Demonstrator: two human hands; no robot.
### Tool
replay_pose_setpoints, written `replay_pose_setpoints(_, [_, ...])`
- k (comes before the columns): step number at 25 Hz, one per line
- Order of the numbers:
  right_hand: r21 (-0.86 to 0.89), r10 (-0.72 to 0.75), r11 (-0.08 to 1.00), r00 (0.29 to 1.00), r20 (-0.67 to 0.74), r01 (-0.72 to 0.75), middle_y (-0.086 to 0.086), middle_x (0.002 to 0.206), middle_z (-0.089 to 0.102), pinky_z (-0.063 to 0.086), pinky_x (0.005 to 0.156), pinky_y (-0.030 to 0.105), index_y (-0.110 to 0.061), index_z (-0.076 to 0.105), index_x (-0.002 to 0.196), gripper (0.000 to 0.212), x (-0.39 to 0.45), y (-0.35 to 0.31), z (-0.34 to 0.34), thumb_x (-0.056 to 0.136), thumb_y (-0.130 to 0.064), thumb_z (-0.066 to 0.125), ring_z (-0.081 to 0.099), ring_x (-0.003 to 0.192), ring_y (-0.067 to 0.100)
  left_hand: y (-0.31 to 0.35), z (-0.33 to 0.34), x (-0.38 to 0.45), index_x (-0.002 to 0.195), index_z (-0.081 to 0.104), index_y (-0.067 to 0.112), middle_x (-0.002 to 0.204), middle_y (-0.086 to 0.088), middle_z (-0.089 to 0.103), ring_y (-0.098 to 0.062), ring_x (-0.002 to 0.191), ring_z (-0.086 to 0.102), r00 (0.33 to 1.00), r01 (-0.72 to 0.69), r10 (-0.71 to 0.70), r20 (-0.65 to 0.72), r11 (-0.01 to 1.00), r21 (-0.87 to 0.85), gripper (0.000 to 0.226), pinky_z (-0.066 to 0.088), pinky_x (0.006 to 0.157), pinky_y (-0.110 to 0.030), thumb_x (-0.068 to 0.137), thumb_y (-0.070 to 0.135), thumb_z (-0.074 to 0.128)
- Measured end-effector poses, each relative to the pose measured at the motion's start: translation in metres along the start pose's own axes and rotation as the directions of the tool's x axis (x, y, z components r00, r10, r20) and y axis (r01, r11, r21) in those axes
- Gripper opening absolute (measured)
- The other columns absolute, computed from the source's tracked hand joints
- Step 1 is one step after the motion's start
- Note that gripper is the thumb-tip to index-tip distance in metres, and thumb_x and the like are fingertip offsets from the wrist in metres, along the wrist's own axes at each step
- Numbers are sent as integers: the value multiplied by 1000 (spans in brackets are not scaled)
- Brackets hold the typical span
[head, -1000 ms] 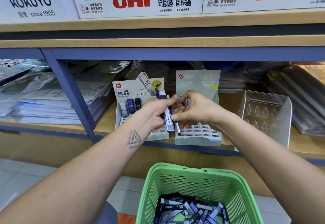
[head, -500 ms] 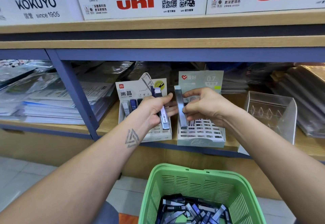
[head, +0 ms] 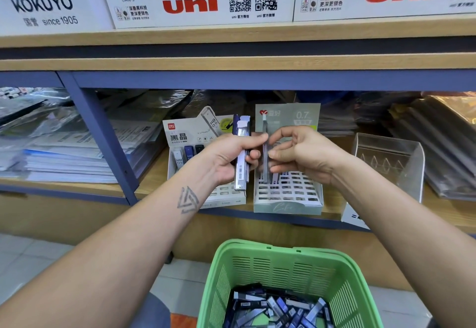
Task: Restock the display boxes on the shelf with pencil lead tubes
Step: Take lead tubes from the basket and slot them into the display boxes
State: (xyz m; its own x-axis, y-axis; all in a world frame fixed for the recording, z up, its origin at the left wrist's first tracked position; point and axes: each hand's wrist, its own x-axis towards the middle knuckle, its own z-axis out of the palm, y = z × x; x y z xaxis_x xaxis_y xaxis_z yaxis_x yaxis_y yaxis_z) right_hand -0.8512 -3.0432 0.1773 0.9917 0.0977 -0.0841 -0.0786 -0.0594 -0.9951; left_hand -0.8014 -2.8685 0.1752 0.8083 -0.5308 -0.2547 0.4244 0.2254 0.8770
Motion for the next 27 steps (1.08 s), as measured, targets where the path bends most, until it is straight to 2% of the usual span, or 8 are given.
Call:
replay_pose_setpoints(3, [-170, -49, 985, 998, -43, 41, 21, 87, 76, 61, 65, 26, 2, 69, 106, 19, -1, -4, -3, 89, 9, 68, 76, 80, 26, -3, 1, 1, 87, 64, 7, 72, -7, 63, -7, 45, 50, 996, -33, 42, -77, 992, 119, 15, 39, 39, -13, 84, -5, 72])
replay_pose_setpoints(5, [-182, -55, 982, 996, -73, 41, 20, 86, 76, 60, 66, 26, 0, 65, 111, 26, 0, -8, -4, 88, 11, 64, 76, 81, 27, -6, 0, 4, 85, 60, 7, 67, -8, 61, -10, 43, 48, 980, -76, 114, -165, 972, 224, 22, 40, 39, -16, 81, -7, 76])
replay_pose_setpoints(9, [-378, -239, 909, 964, -118, 179, 11, 84, 76, 58, 64, 26, -11, 65, 121, 30, 3, -12, -2, 92, -8, 70, 73, 75, 19, -9, 1, 4, 79, 59, 6, 62, -7, 59, -12, 44, 47, 965, -124, 196, -172, 925, 360, 24, 40, 41, -17, 78, -6, 79])
replay_pose_setpoints(12, [-518, -352, 823, 925, -142, 233, 8, 82, 73, 62, 71, 32, -11, 72, 111, 20, 8, -11, 2, 91, -10, 73, 71, 71, 19, -8, 1, 4, 83, 62, 5, 64, -8, 60, -12, 44, 48, 978, -87, 151, -144, 923, 376, 21, 41, 41, -17, 78, -5, 79])
replay_pose_setpoints(14, [-572, -408, 783, 896, -177, 244, 1, 84, 71, 61, 77, 36, -18, 73, 102, 14, 12, -10, 0, 90, -12, 75, 71, 74, 16, -6, -6, 7, 87, 63, 3, 63, -8, 61, -11, 43, 49, 971, -44, 123, -204, 935, 352, 19, 41, 40, -17, 79, -6, 78])
replay_pose_setpoints(17, [-701, -500, 669, 848, -178, 247, -7, 88, 68, 54, 77, 26, -23, 73, 103, 15, 14, -8, -3, 90, -16, 75, 64, 78, 4, -5, -22, 16, 91, 63, -1, 66, -11, 60, -11, 42, 51, 933, 16, 110, -343, 938, 346, 19, 41, 39, -17, 80, -9, 75])
replay_pose_setpoints(20, [-768, -543, 593, 825, -160, 241, -4, 93, 67, 53, 76, 24, -22, 69, 106, 16, 15, -1, 1, 92, -17, 73, 64, 85, 7, -10, -29, 21, 105, 64, -12, 77, -18, 65, -13, 43, 53, 909, 64, 116, -401, 911, 408, 27, 43, 40, -20, 80, -11, 74])
replay_pose_setpoints(27, [-785, -523, 572, 843, -127, 237, -1, 96, 72, 58, 84, 39, -24, 69, 100, 14, 23, 15, 9, 90, -17, 75, 67, 91, 15, -27, -25, 32, 108, 64, -12, 75, -18, 64, -16, 44, 54, 896, 116, 130, -424, 854, 508, 32, 47, 50, -26, 78, -11, 75])
